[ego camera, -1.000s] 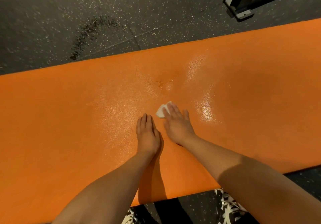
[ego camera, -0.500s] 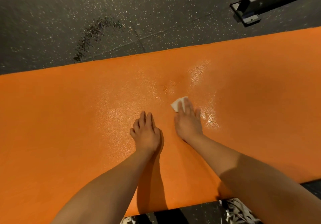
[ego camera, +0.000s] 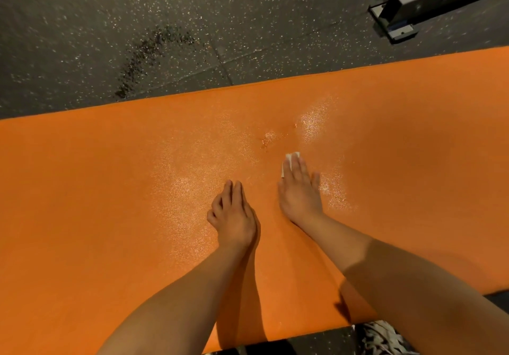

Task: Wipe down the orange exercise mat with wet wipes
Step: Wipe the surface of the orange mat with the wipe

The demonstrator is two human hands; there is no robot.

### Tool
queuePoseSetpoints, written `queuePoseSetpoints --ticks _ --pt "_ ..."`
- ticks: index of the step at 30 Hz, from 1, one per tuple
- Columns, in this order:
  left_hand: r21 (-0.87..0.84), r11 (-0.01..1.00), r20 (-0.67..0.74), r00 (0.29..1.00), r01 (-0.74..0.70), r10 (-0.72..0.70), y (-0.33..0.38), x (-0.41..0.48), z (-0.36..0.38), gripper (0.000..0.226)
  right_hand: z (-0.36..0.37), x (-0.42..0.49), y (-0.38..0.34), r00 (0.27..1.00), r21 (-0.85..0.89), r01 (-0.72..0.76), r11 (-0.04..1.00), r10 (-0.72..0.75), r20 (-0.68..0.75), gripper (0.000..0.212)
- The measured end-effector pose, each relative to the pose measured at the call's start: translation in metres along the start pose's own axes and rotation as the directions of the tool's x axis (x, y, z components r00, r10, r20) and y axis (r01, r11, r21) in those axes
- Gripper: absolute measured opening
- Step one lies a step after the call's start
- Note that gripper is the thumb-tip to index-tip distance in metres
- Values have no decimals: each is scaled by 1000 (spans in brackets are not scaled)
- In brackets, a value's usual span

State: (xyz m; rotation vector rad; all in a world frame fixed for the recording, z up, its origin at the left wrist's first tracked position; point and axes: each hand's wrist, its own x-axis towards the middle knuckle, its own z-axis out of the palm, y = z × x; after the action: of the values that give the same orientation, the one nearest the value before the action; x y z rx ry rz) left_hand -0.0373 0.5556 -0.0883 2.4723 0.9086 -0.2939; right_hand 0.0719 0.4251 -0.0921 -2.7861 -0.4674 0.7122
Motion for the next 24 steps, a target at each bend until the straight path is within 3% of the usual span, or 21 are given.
queuePoseSetpoints --ticks 2,4,6,8,10,12,14,16,21,23,24 --pt "-23 999 -15 1000 26 -26 4 5 -1 51 4 -6 -16 994 -34 94 995 -93 49 61" --pt "-92 993 -28 997 68 -71 11 16 -4 44 10 -12 -34 946 -25 301 953 -296 132 64" --pt "-97 993 -32 997 63 -66 17 30 -10 42 14 -8 -40 906 -7 401 916 -396 151 65" --pt "-43 998 -13 999 45 -46 17 42 -15 50 8 1 -31 939 -41 337 941 -333 88 59" --pt "-1 999 11 999 38 -38 15 51 -18 57 0 13 -15 985 -44 171 984 -170 15 59" --pt "-24 998 36 998 61 -60 16 59 -22 59 -10 27 -4 1000 18 11 1000 -10 -17 61" --pt "-20 998 63 996 56 -55 19 66 -24 59 -15 41 -9 998 63 -54 997 55 -22 63" --pt "-5 999 80 996 37 -37 21 69 -21 56 -15 48 -31 1000 77 -11 997 10 19 64" --pt "-122 993 27 1000 -9 12 11 62 -11 52 -12 54 -62 906 -22 396 918 -386 175 57" --pt "-83 995 20 998 -50 51 6 62 -13 54 -15 59 -44 915 -54 389 920 -379 137 59" --pt "-64 997 28 998 -51 53 5 62 -14 55 -18 62 -33 946 -60 319 946 -313 86 60"
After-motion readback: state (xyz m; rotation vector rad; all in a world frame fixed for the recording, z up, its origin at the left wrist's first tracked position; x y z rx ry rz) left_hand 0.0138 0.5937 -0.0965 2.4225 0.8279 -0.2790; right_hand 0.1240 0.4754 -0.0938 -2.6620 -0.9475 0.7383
